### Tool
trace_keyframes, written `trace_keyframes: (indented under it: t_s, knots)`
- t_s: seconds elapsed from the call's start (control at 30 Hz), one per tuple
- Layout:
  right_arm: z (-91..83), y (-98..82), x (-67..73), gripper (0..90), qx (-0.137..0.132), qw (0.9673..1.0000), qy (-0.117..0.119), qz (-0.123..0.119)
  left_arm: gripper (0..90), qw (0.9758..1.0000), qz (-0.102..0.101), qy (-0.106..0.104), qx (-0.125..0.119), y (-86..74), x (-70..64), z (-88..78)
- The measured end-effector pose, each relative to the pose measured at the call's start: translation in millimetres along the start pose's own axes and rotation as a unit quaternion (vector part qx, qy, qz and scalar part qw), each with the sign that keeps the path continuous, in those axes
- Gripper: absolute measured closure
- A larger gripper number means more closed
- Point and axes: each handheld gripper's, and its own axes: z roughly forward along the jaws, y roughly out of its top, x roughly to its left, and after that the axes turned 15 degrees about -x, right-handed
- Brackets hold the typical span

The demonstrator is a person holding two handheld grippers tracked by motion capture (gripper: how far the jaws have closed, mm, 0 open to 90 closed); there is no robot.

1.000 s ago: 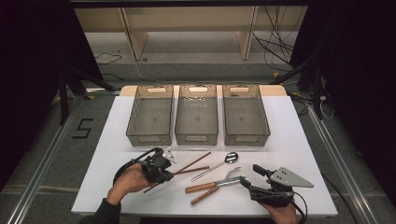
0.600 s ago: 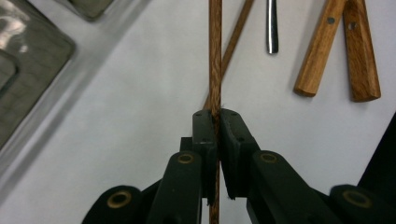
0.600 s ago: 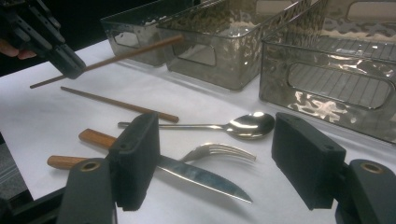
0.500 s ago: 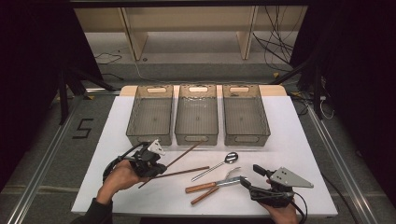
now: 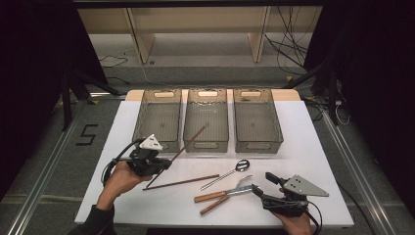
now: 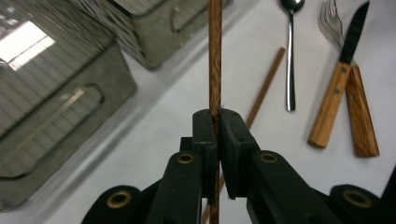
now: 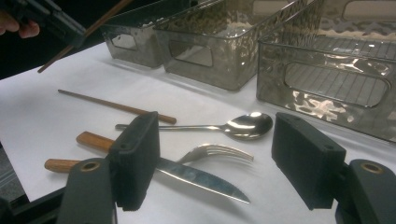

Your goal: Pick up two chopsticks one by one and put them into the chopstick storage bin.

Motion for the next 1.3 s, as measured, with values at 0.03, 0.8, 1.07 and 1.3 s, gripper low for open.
trace_keyframes:
  t_s: [0.03,0.8,1.07,1.3]
  knots:
    - [0.0,0.1,-0.1,33.1,-0.001,1.0,0.0,0.0,85.0,1.0,-0.003,0.006,-0.006,1.1,3.2,-1.5]
    - [0.3,-0.2,-0.5,33.1,0.0,1.0,0.002,0.002,85.1,0.9946,-0.014,0.1,-0.025,69.3,81.0,-7.0]
    - [0.3,-0.3,-0.9,33.1,-0.002,1.0,0.002,0.004,85.1,0.9911,-0.015,0.132,-0.007,82.1,103.5,9.9]
    - [-0.2,-0.1,-1.0,33.1,-0.002,1.0,0.003,0.003,85.1,0.9884,-0.025,0.149,0.006,77.8,123.5,27.8]
